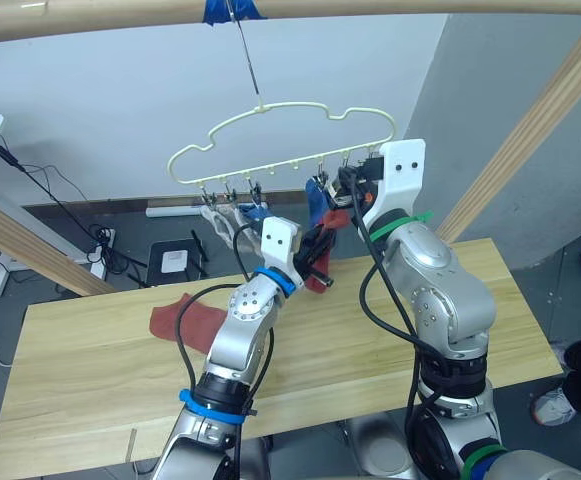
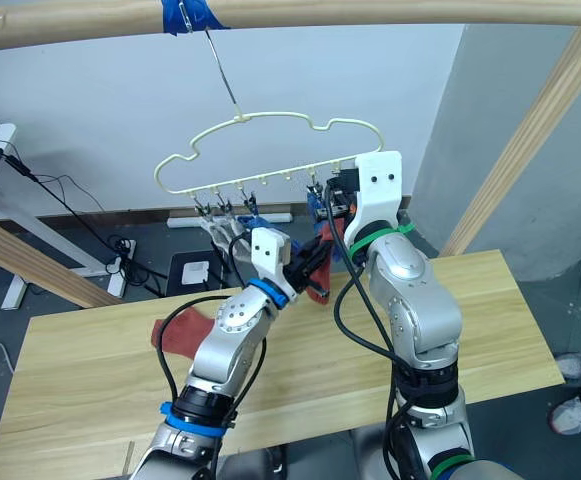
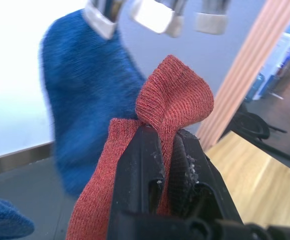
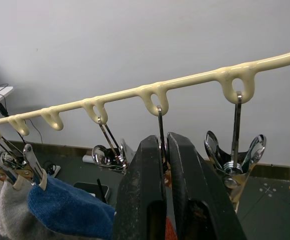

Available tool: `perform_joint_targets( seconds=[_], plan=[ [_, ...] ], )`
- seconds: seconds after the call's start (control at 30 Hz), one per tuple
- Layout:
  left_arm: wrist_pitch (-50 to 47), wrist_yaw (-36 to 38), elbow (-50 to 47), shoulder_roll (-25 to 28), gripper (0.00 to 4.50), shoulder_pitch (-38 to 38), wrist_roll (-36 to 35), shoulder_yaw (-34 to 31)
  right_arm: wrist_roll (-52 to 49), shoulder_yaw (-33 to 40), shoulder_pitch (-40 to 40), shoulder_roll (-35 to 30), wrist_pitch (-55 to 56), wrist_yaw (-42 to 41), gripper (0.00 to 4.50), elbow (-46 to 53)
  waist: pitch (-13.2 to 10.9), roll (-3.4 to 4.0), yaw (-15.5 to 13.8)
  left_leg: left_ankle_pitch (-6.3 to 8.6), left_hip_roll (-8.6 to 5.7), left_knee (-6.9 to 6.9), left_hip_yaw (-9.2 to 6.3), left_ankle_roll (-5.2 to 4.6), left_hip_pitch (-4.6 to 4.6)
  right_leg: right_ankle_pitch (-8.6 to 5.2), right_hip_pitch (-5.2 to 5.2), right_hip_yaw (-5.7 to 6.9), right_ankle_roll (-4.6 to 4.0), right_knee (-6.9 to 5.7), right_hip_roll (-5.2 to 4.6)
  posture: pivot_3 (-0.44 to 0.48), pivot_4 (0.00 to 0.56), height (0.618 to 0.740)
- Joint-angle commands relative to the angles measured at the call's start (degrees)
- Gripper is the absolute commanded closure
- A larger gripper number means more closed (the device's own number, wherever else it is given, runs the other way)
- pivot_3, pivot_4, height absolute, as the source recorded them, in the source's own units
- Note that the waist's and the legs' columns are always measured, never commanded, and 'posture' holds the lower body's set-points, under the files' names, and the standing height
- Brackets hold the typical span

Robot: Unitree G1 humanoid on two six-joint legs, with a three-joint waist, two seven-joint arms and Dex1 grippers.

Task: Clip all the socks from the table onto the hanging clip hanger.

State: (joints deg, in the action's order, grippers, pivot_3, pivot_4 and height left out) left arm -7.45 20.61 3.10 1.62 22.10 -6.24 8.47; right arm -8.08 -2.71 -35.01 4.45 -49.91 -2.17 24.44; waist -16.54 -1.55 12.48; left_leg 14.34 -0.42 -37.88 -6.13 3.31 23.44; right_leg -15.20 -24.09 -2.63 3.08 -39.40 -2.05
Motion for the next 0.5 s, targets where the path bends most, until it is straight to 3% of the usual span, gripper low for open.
perform_joint_targets(
  seconds=[0.03, 0.5],
  plan=[
    [-0.3, -0.6, -0.5, -1.2, 4.43, 1.0, -1.7, -1.2, -0.6, -0.2, -0.8, 0.1, 0.3, 0.3, 4.50, 2.8, 0.0, 0.00, 0.0, 0.00, 0.00, 0.00, 0.00, 0.00, 0.00, 0.00, 0.00, 0.00, 0.00, 0.00, 0.00, -0.339, 0.242, 0.733],
    [-1.1, 1.3, -1.7, -2.5, 4.43, 2.4, -4.1, -1.5, -0.6, -0.5, -0.7, 0.1, 0.2, 0.2, 4.50, 2.6, 0.0, 0.00, 0.1, 0.00, 0.00, 0.00, 0.00, 0.00, 0.01, 0.00, 0.00, 0.00, 0.01, 0.01, 0.00, -0.340, 0.240, 0.733]
  ],
)
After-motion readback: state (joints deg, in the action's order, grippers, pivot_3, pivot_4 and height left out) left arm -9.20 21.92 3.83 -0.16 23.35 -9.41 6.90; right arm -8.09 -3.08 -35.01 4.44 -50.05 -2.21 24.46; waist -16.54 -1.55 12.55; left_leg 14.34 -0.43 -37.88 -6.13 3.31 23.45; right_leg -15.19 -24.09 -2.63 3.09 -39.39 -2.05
